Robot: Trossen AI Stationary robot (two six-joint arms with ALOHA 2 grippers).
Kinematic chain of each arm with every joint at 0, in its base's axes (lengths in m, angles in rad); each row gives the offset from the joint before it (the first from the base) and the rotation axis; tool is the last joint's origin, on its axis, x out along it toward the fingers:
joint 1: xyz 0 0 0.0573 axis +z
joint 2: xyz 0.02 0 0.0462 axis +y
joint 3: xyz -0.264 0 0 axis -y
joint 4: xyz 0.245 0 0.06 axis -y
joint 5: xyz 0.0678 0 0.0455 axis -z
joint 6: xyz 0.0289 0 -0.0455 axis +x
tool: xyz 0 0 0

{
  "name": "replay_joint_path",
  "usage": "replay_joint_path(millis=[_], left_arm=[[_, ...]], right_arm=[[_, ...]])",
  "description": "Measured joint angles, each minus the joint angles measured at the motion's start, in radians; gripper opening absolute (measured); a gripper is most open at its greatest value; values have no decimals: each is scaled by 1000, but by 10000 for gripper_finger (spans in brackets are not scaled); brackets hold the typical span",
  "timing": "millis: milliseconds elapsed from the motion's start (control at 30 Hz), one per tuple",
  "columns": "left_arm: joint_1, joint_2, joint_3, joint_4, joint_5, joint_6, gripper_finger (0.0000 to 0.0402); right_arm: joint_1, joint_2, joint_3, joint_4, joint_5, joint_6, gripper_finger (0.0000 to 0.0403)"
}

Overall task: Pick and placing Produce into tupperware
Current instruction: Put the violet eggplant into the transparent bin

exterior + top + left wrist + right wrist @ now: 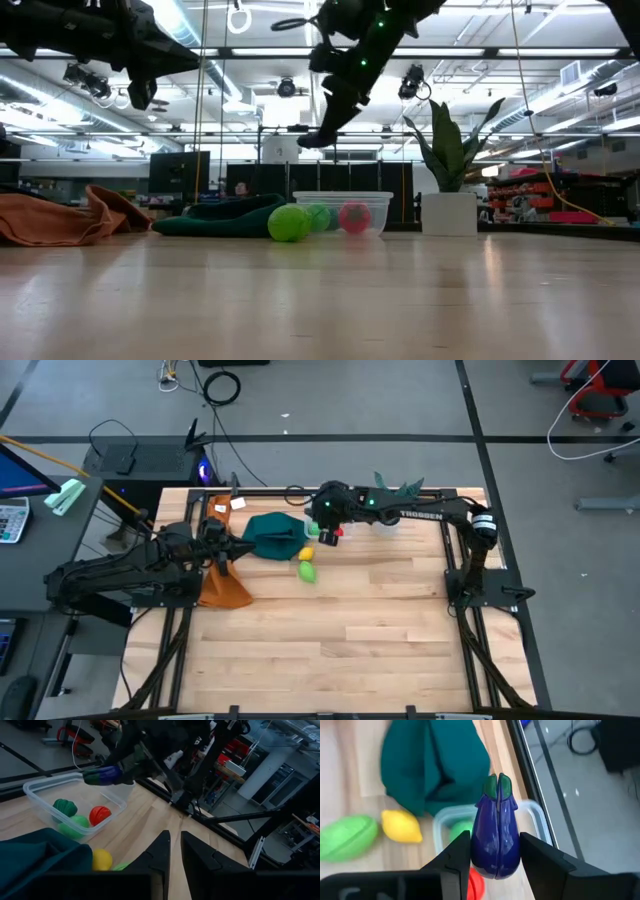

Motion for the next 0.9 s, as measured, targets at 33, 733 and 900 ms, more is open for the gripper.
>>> replay_joint_path(millis=[33, 733, 900], left_arm=[[0, 0, 0, 0, 0, 0, 50], [0, 0, 0, -1, 0, 6, 48], [0, 0, 0, -2, 0, 7, 52]], right_arm=[[-7, 0, 1, -11, 0, 6, 119], [-65, 296, 494, -517, 61, 180, 119], [-84, 357, 550, -660, 61, 252, 116]])
